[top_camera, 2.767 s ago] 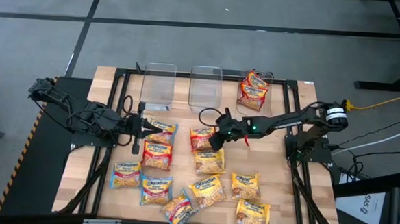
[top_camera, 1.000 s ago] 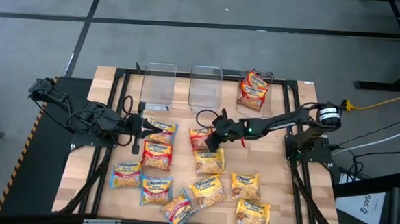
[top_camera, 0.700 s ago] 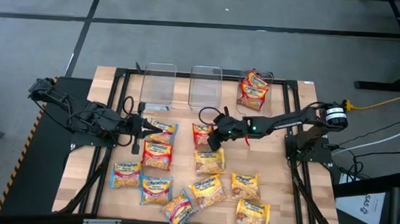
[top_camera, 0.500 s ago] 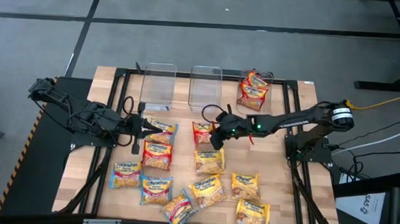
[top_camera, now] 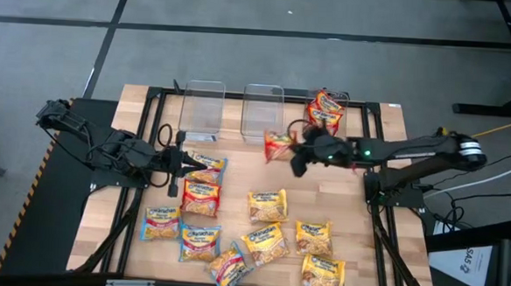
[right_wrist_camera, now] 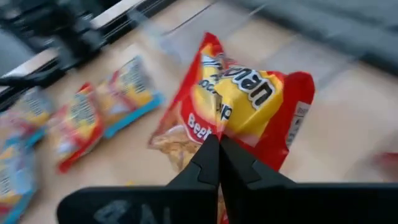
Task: Sort Maruchan noodles
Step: Put the red noodle pack into the right transparent bin, then put the blue noodle pack into the left transparent bin
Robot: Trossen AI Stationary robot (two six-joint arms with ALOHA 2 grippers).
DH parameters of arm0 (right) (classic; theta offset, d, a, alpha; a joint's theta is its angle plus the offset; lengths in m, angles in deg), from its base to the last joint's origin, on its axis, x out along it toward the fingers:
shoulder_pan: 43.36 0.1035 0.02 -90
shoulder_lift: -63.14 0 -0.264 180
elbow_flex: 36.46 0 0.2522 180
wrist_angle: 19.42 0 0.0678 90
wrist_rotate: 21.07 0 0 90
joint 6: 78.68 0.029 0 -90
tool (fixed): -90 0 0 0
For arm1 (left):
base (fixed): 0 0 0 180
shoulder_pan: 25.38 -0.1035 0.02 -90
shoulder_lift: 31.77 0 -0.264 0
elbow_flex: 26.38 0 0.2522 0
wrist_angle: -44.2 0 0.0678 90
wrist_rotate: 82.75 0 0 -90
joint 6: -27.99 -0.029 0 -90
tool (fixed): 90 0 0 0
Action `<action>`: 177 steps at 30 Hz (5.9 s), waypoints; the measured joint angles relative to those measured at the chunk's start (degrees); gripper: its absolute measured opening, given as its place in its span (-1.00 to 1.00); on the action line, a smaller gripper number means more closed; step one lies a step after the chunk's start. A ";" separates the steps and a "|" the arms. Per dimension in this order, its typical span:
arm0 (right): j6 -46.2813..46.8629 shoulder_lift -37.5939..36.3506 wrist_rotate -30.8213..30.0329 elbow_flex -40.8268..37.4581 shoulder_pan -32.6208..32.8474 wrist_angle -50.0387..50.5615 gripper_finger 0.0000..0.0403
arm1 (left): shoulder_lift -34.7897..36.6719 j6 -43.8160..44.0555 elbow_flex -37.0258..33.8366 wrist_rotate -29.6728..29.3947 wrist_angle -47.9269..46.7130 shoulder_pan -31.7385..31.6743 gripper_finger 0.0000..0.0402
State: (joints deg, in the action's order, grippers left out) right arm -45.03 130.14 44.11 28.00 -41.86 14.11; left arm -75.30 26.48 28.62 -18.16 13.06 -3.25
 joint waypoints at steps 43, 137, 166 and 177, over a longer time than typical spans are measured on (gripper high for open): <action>-9.92 -9.72 -0.05 -9.20 -27.17 12.81 -1.00 | -0.01 0.70 0.00 0.00 -0.13 -0.01 -1.00; 11.10 -9.74 -0.57 -9.22 39.01 0.88 -0.47 | -19.85 43.14 0.00 -0.44 -21.61 4.71 -0.84; 11.02 -9.74 1.86 -9.22 39.01 1.41 -0.47 | -25.05 64.12 -7.41 15.50 -21.30 -20.11 -0.25; 11.02 -9.74 2.65 -9.22 39.01 1.40 -0.47 | -24.97 62.08 -11.25 20.46 -18.57 -23.00 -0.30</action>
State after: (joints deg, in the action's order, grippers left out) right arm -34.01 120.40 46.76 18.78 -2.85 15.51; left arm -100.28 88.56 17.37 2.30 -5.52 -26.25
